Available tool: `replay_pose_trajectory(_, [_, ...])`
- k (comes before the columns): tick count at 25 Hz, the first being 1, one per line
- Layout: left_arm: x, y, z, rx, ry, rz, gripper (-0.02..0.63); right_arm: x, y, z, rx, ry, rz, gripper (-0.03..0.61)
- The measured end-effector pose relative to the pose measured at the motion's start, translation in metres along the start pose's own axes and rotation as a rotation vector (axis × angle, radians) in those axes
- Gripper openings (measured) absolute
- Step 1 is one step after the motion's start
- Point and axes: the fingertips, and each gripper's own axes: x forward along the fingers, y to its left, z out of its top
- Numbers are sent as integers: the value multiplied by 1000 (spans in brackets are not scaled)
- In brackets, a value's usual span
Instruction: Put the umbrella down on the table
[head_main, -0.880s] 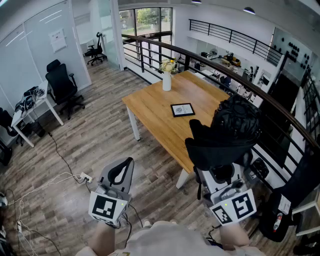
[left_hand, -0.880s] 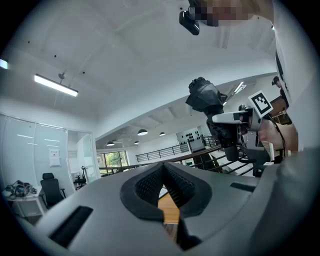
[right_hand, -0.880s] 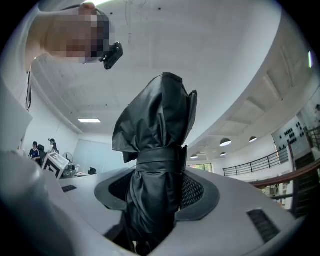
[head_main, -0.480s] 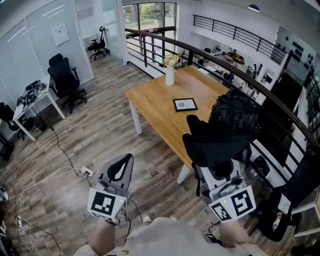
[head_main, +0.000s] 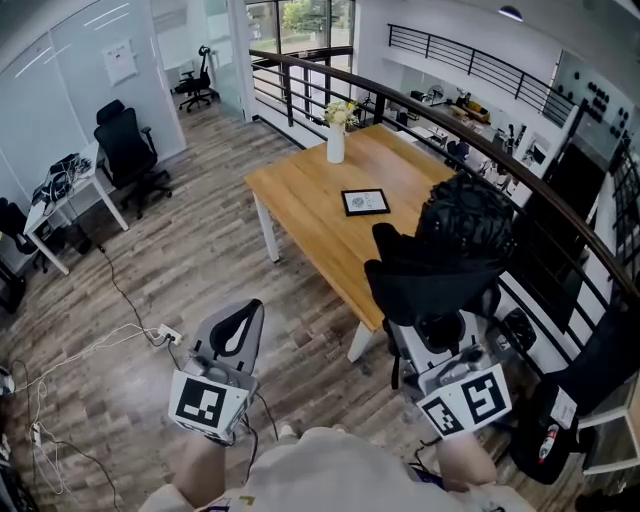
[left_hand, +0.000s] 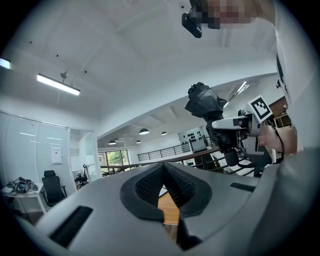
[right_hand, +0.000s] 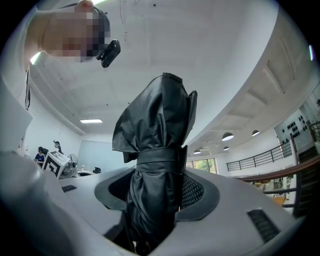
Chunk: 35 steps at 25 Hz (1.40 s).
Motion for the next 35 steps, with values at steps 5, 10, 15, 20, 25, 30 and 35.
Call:
replay_pose_trajectory(5, [3,-19,3,-6,-18,21,15,-10,-17,-4,10,8,23,250])
replay_pose_trajectory(10, [12,-34,6,-11,-11,41,15,-15,-28,-8,1,12,59,250])
replay_pose_trajectory(15, [23,-50,3,6,2,12,15,-15,-40,-16,-4,12,59,250])
replay_pose_trajectory(20, [40,-45,-9,-5,-2,16,16,-1,-55,-32,29,12,48,250])
replay_pose_trajectory(25, [60,-37,-29,-4,6,15,15,14,-67,-54,28,22,48,250])
replay_pose_trajectory(30, [84,-23,-47,-41,40,-7,15,44,-83,-80,65,49,30,250])
replay_pose_trajectory(35, [112,7,-69,-47,56,-8,15,83,-98,-101,74,65,15,250])
